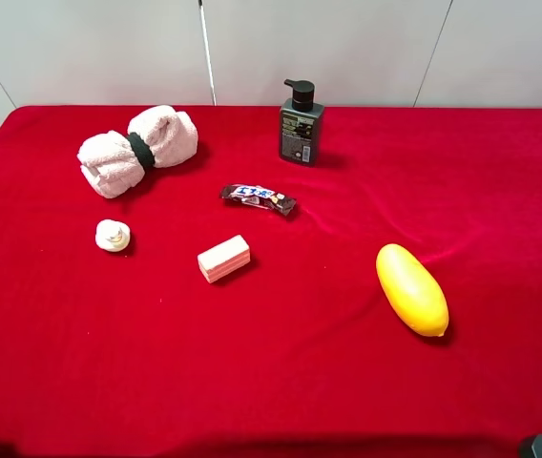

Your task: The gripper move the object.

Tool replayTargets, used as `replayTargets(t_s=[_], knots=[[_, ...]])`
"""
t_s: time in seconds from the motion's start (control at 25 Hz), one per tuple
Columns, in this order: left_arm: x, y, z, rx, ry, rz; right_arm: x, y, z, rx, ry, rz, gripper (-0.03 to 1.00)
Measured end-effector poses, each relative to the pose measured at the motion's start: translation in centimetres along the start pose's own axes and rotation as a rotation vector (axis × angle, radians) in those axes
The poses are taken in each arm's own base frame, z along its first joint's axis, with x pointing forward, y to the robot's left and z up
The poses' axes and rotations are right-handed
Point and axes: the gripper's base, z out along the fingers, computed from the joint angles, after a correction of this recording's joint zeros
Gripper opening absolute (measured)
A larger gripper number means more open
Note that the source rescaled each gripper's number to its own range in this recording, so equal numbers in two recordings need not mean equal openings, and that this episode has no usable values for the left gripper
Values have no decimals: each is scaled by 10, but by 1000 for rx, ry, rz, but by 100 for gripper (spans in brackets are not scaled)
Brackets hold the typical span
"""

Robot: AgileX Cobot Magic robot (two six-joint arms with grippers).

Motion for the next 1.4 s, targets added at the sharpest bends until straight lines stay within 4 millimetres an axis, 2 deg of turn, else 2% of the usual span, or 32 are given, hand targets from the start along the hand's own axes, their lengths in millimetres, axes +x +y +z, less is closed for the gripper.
replayTargets(t_s=[0.32,0.72,1.08,1.4], knots=[[0,0,0,0,0,0,11,-1,-8,2,18,8,100],[0,0,0,0,0,0,22,-4,-21,22,-66,42,100],[0,0,0,0,0,0,25,-7,-24,88,-99,102,100],[0,0,0,0,0,0,26,-4,-24,229,-109,205,100]])
